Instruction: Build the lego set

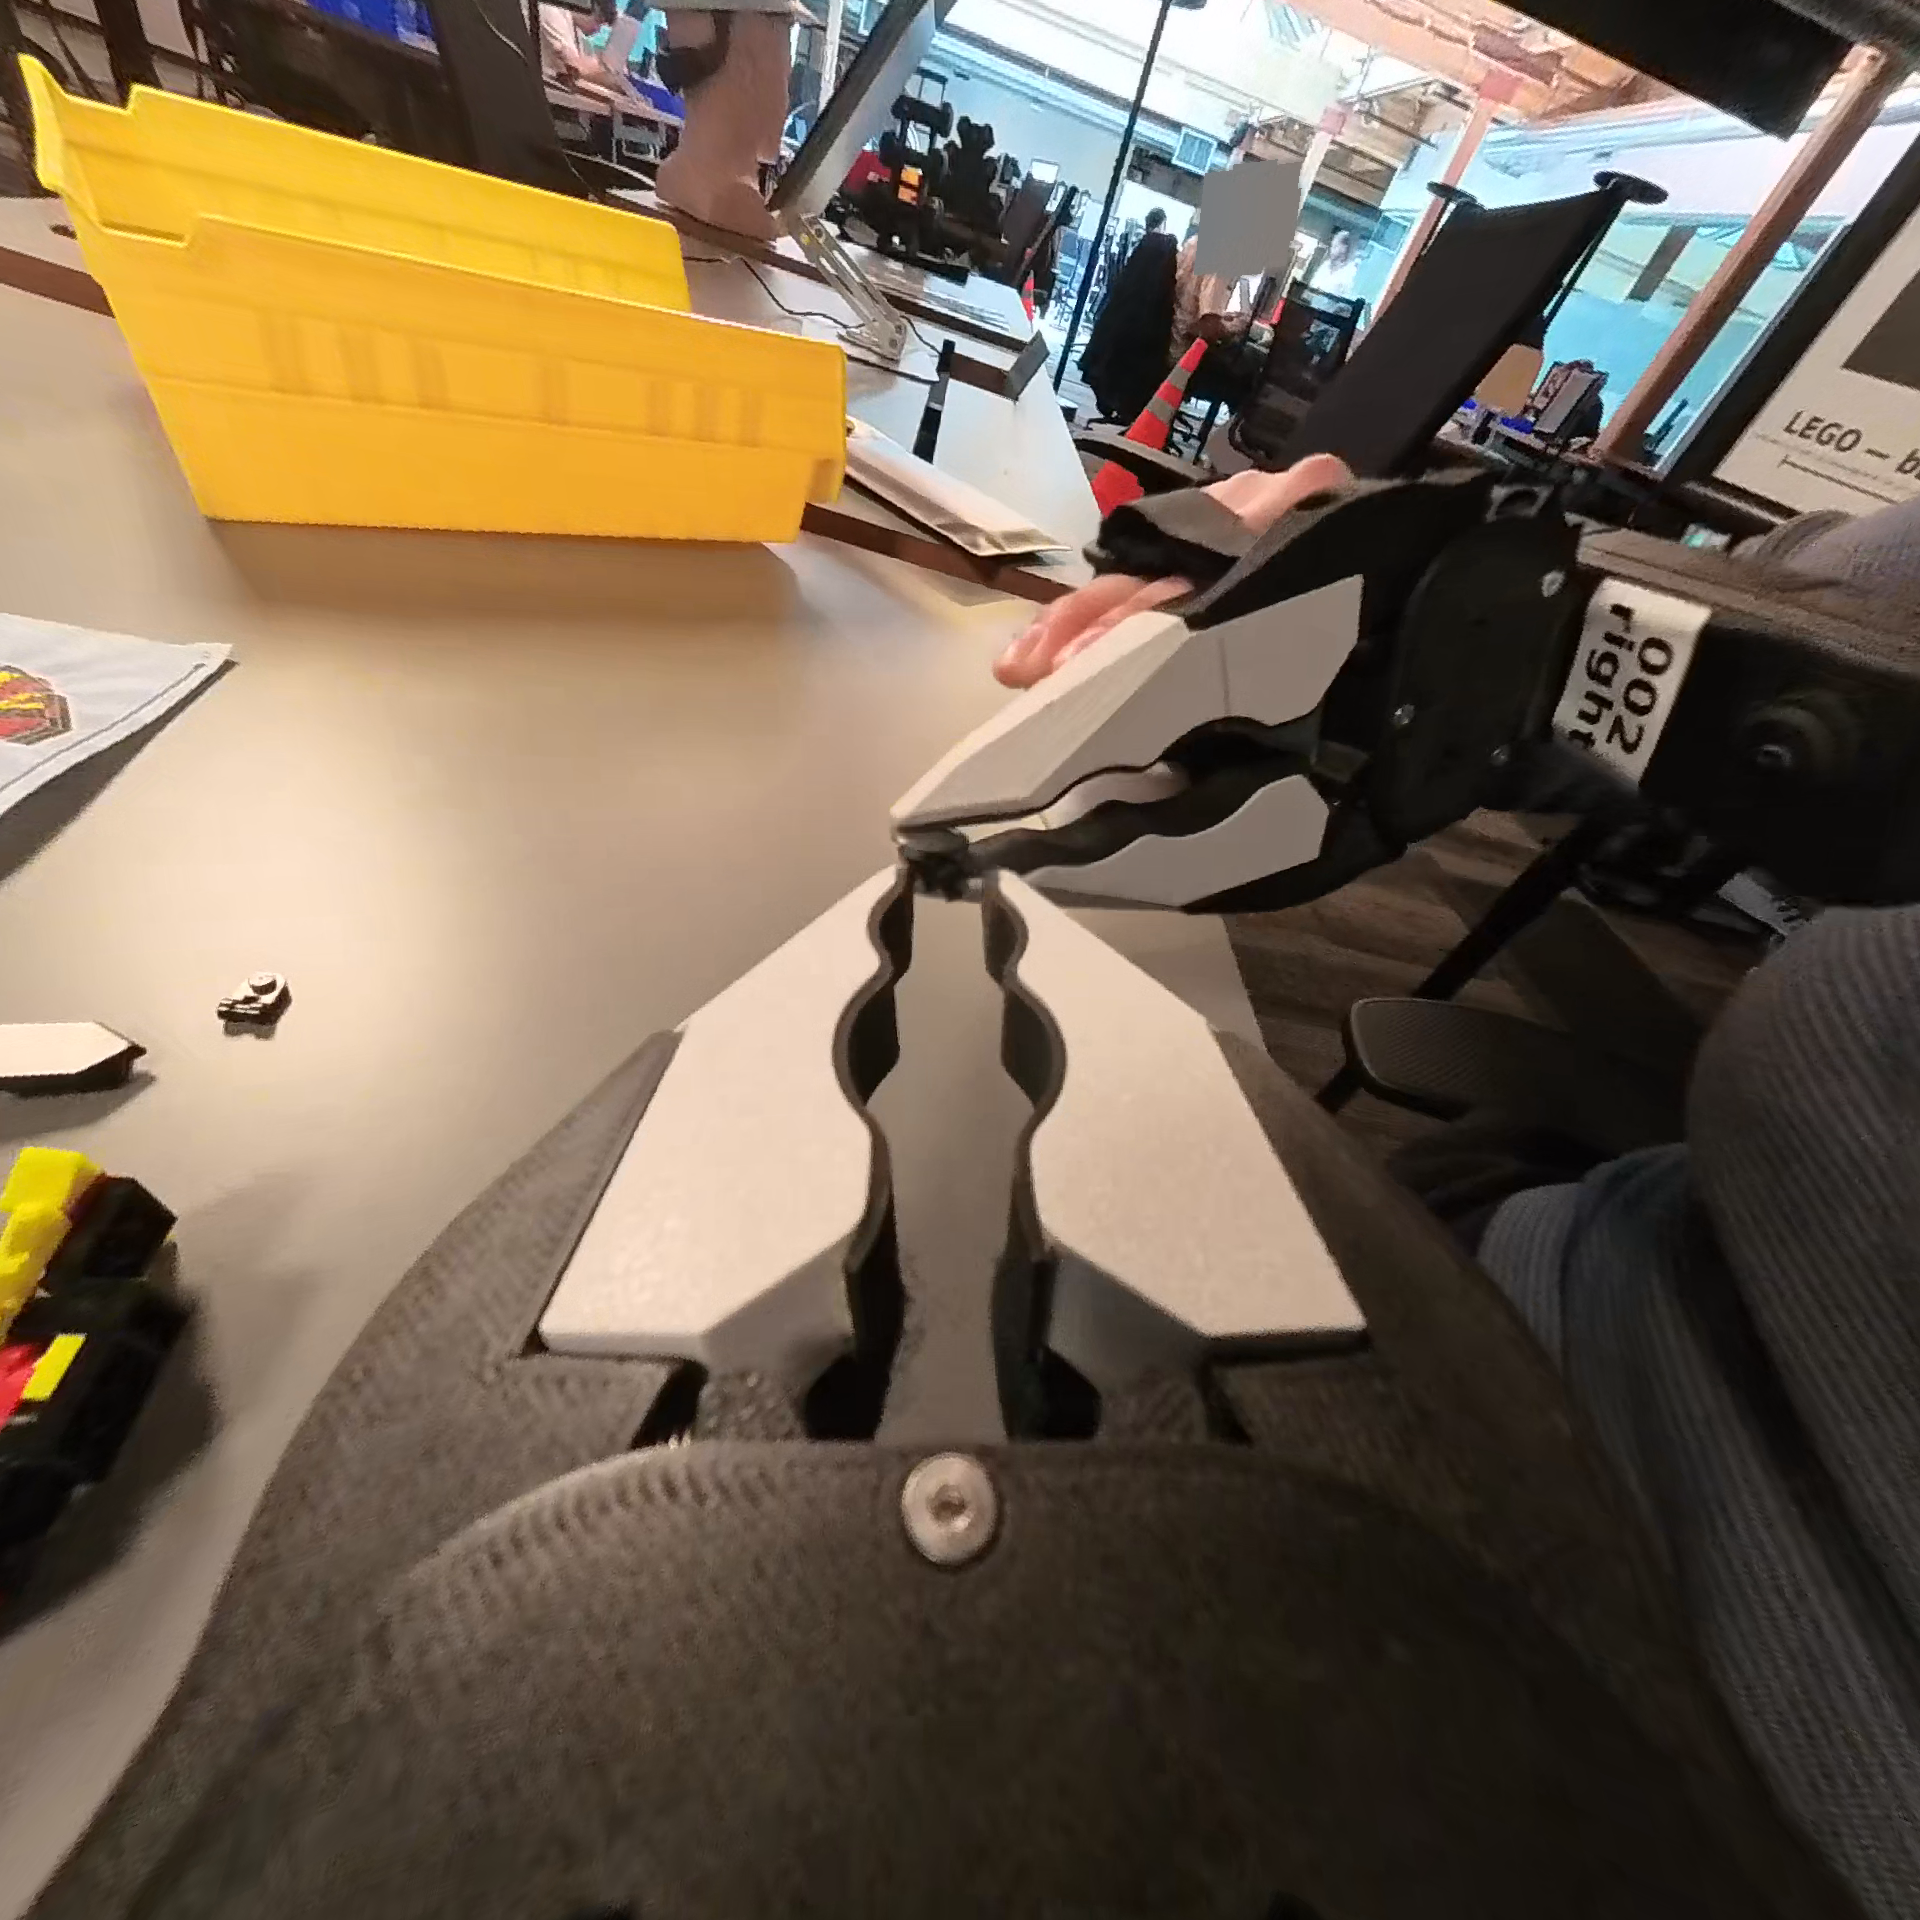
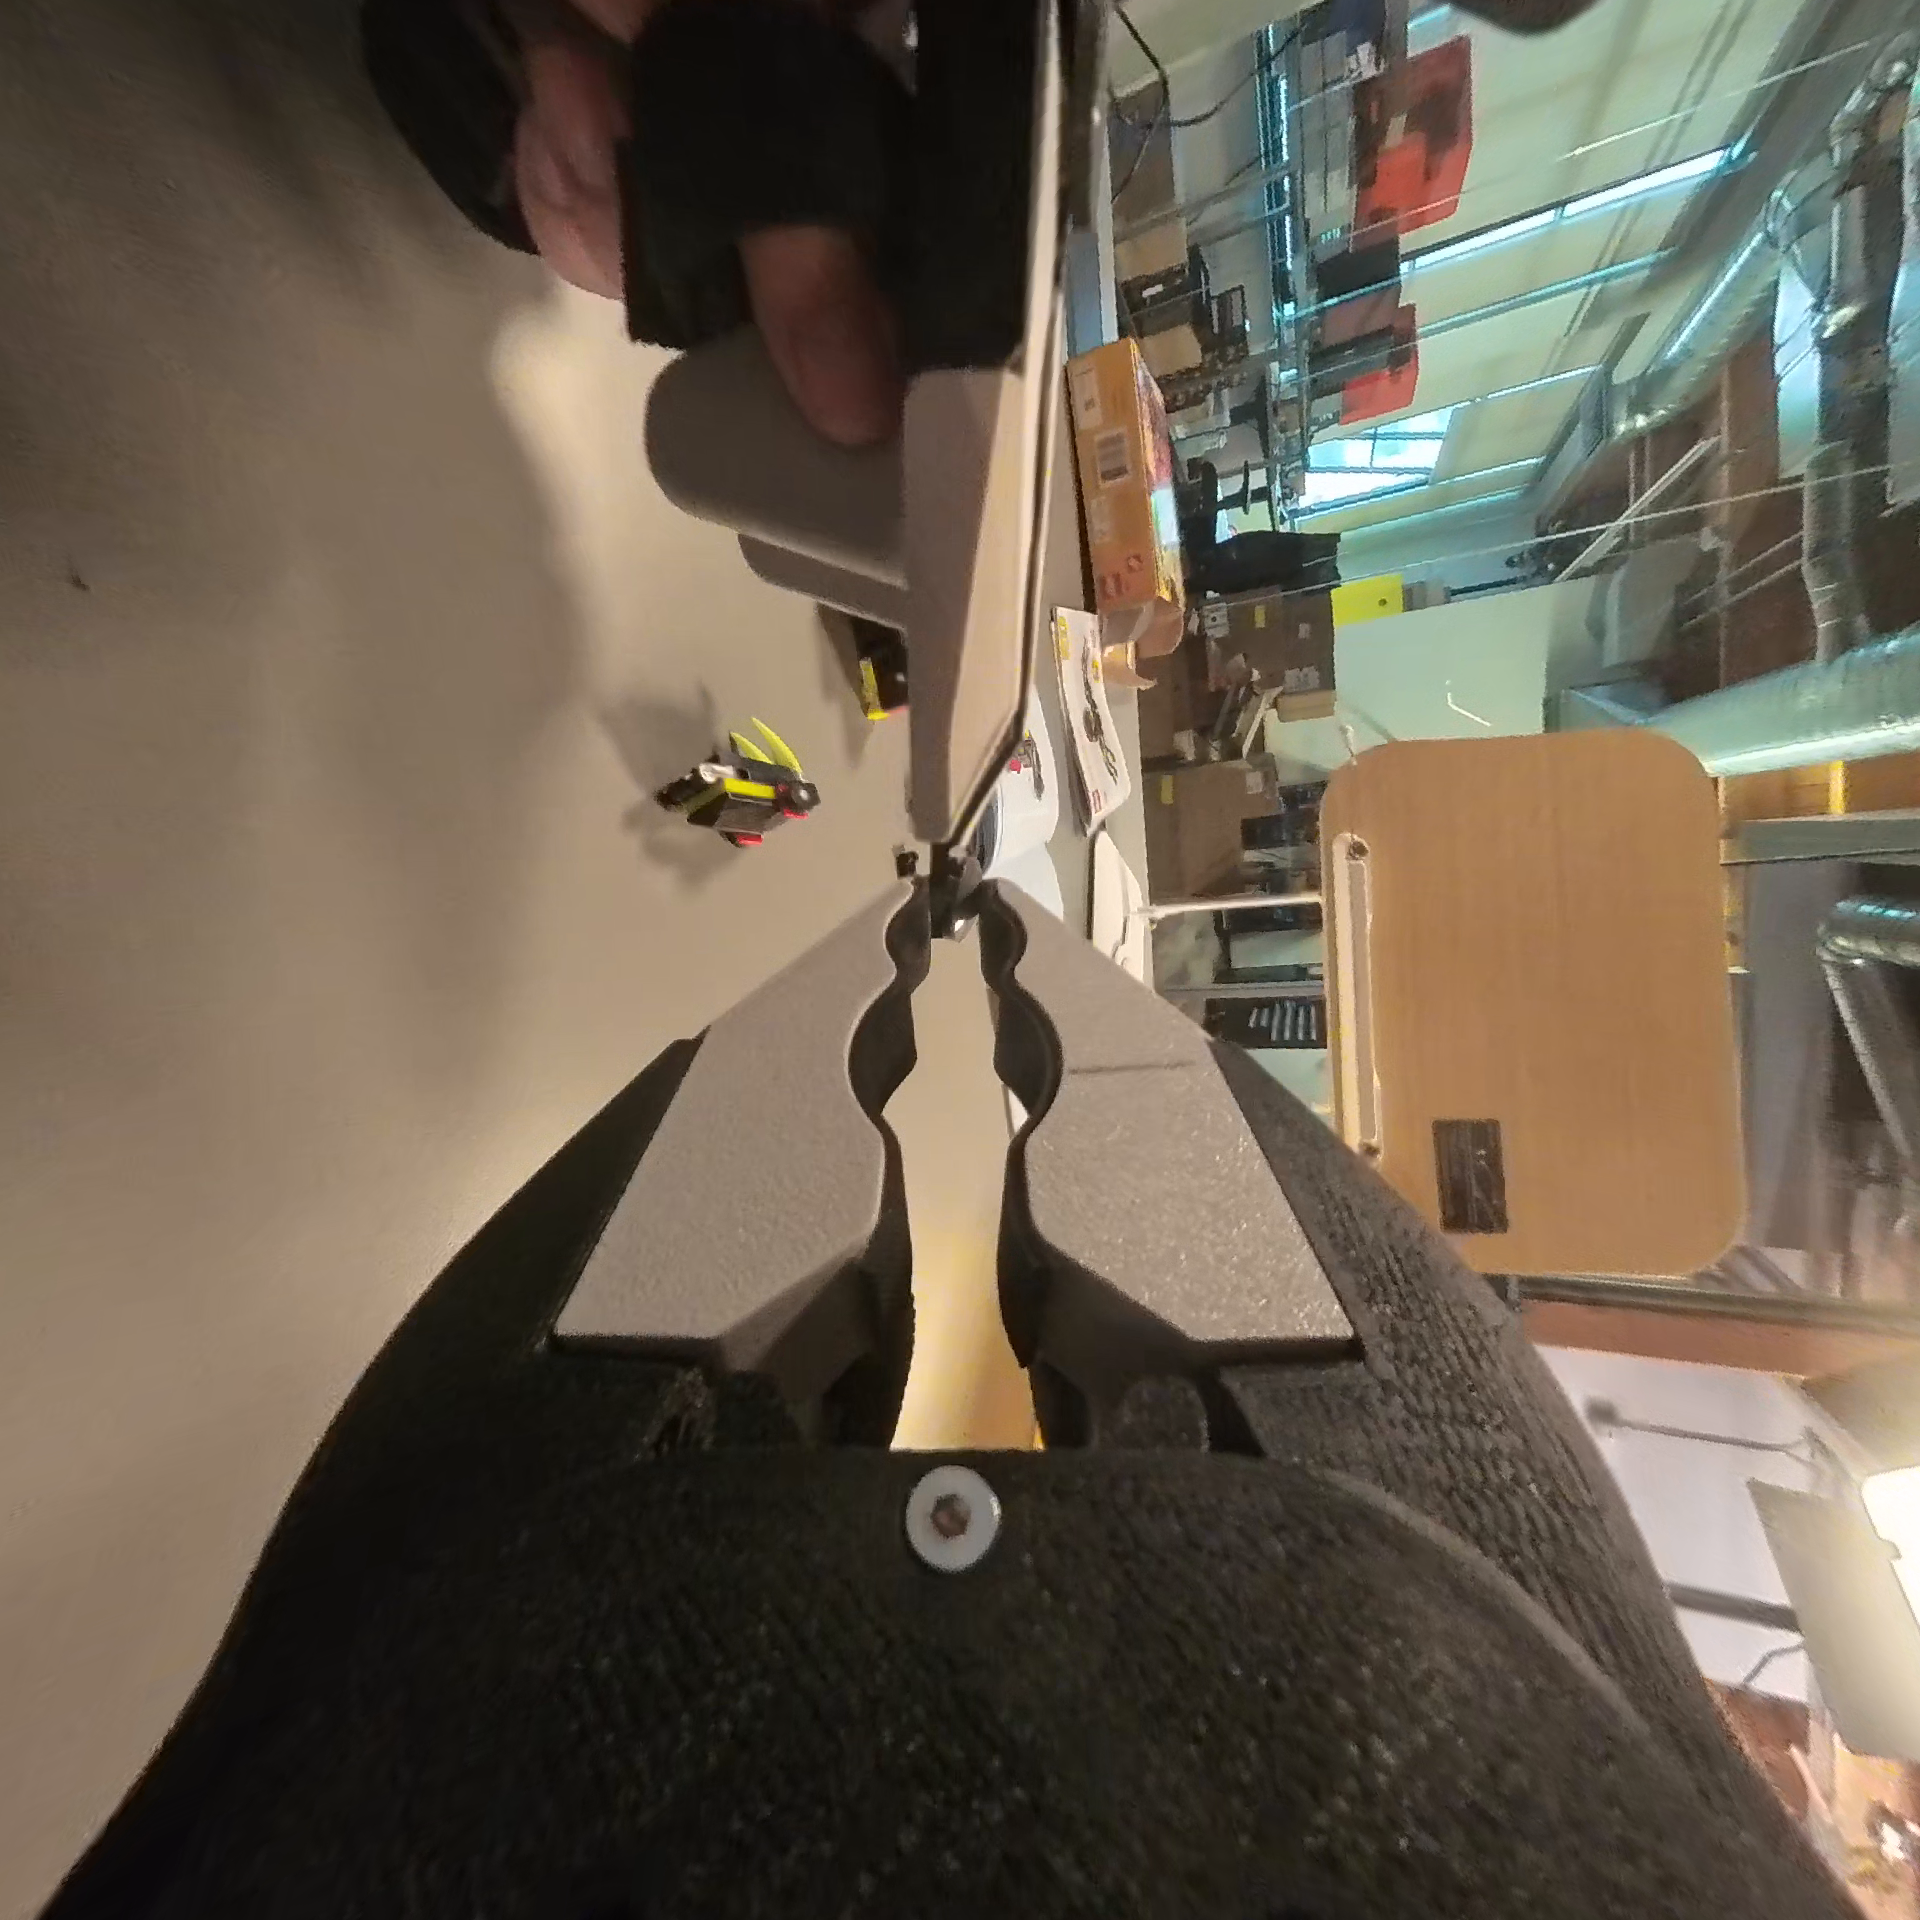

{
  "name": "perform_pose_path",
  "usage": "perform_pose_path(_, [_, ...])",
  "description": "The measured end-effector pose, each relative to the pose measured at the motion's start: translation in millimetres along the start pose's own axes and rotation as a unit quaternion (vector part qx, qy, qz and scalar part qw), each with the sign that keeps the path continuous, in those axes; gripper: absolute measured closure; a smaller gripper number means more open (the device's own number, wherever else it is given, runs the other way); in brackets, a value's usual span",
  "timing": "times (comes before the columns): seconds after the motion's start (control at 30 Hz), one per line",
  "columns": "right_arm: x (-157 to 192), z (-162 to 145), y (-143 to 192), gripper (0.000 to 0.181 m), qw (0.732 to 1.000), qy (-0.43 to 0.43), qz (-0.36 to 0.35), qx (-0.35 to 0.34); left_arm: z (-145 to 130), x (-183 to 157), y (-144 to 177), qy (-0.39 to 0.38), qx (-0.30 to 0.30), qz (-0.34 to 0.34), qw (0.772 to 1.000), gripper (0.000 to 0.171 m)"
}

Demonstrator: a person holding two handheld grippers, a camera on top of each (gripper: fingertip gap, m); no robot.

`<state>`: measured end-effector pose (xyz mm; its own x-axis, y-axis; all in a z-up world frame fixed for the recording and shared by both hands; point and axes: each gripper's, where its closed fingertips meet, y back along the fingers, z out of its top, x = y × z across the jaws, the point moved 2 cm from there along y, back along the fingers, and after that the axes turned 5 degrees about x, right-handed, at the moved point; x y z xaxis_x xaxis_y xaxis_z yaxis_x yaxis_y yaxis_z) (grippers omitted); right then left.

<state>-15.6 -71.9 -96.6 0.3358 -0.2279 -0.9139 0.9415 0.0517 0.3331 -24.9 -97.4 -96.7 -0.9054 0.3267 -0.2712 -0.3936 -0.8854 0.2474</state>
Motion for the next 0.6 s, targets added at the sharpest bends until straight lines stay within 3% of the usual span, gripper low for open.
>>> perform_pose_path(0.43, [-1.4,1.8,-2.2,0.174,0.999,0.023,-0.02,0.011,-4.3,1.5,-0.5,-0.005,0.033,0.018,0.999,0.17])
perform_pose_path(0.6, [-2.1,3.4,-2.2,0.174,0.999,0.038,-0.026,0.012,-1.6,2.6,1.3,-0.011,0.021,0.025,0.999,0.16])
